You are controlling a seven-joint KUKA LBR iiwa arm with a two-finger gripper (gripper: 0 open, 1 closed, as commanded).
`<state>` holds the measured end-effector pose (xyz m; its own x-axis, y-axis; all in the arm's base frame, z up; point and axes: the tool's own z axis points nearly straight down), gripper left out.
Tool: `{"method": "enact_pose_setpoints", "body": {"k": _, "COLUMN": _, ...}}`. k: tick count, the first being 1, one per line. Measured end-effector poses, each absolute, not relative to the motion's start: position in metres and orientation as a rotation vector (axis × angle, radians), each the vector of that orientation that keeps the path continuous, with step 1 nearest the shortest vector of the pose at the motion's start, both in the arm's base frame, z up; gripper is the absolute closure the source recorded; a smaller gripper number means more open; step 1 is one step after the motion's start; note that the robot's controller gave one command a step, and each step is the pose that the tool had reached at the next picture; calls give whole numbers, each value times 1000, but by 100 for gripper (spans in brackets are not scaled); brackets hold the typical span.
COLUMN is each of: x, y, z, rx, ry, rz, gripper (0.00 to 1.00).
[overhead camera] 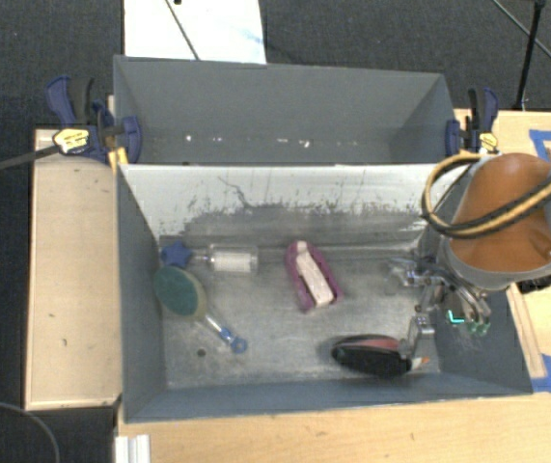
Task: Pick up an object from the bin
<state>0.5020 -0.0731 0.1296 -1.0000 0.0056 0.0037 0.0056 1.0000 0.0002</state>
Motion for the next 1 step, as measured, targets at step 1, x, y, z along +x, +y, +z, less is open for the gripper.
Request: {"method": "enact_pose_setpoints", "body": {"k": 1, "x": 487, "y": -56, "z": 82, "rx": 160, "ry": -3144, "rz": 3, "gripper": 0}}
